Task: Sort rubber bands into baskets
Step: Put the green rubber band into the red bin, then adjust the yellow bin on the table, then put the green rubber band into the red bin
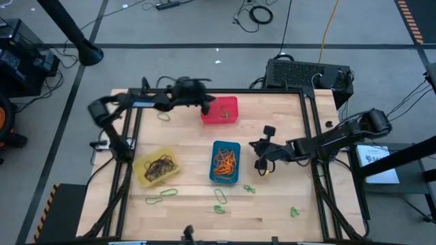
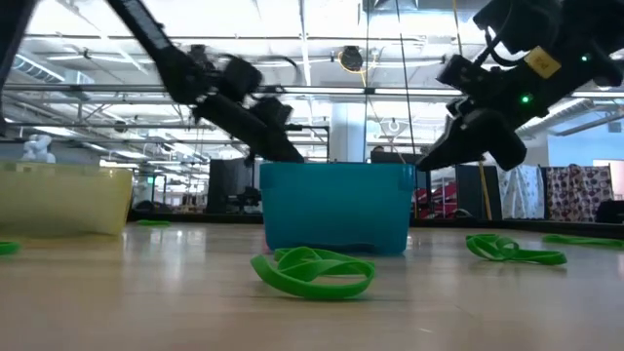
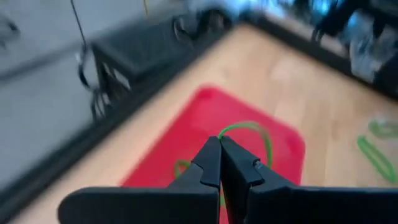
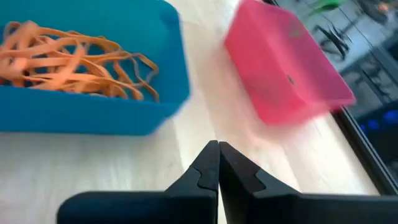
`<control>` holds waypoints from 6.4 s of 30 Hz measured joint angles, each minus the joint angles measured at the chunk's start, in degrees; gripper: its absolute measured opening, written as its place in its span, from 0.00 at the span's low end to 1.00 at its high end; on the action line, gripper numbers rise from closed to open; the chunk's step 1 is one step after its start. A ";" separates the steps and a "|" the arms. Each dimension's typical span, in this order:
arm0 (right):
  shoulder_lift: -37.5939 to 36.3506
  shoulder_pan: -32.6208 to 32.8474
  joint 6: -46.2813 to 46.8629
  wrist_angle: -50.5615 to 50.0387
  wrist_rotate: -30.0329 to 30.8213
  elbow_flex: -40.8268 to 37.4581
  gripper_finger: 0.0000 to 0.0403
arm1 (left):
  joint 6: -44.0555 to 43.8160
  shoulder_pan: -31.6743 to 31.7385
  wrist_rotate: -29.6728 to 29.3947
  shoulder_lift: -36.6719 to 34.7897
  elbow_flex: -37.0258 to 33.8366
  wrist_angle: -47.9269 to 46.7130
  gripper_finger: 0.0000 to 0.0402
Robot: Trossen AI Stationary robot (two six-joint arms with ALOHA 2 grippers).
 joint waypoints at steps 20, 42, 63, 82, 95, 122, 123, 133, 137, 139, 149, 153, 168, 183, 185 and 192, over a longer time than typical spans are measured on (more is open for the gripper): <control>-2.14 0.26 5.15 -8.44 -0.12 0.00 0.00 | 3.56 -2.89 -1.76 8.67 16.52 -21.39 0.22; -2.10 0.26 7.42 -9.51 -0.30 0.00 0.00 | -5.99 -36.14 -1.72 -17.18 15.71 -74.89 0.24; -2.10 0.26 7.77 -7.35 -0.30 0.00 0.00 | -43.85 -63.30 3.83 -17.76 -4.25 -79.59 0.14; -2.10 0.26 7.06 -6.33 -1.81 0.00 0.00 | -42.74 -63.06 -5.14 -17.76 -4.30 -96.60 0.07; -2.10 0.27 7.05 -5.38 -1.81 0.00 0.00 | -28.16 -57.23 -10.59 -17.78 3.06 -89.41 0.07; -2.10 0.28 6.37 -5.99 -1.81 0.00 0.00 | -36.69 -57.25 5.80 -17.49 -12.74 -82.81 0.07; -2.10 0.27 6.37 -5.99 -1.81 0.00 0.00 | -36.03 -57.25 5.76 -17.49 -13.18 -84.13 0.07; -2.09 0.28 6.37 -5.64 -1.81 0.00 0.00 | -34.66 -57.09 0.41 -17.49 -13.63 -90.05 0.07; -2.08 0.28 6.37 -5.52 -1.81 0.00 0.00 | -33.12 -57.09 1.81 -17.49 -12.71 -90.73 0.07; -2.08 0.26 6.37 -5.51 -1.81 0.00 0.00 | -32.00 -57.09 2.19 -17.50 -10.66 -90.24 0.07; -2.08 0.28 6.37 -5.59 -1.81 0.00 0.00 | -16.22 -53.76 -9.07 -17.97 7.67 -82.28 0.07; -2.08 0.26 6.47 -6.08 -1.81 0.00 0.00 | 3.16 -52.18 -24.89 -17.92 8.36 -58.49 0.07; -4.43 0.53 22.94 -20.66 -27.57 2.16 0.00 | 18.15 -23.28 3.59 -10.86 5.16 -8.21 0.07; -3.92 1.34 25.87 -25.38 -19.64 1.64 0.16 | 32.97 -31.38 -8.23 5.13 8.75 3.70 0.35; -3.69 1.23 25.89 -25.34 -19.58 1.64 0.23 | 33.57 -32.75 -13.80 4.06 8.84 2.40 0.42; 1.39 -0.93 23.12 -20.13 -19.46 1.64 0.45 | 34.43 -33.54 -26.37 -2.85 8.84 -19.40 0.51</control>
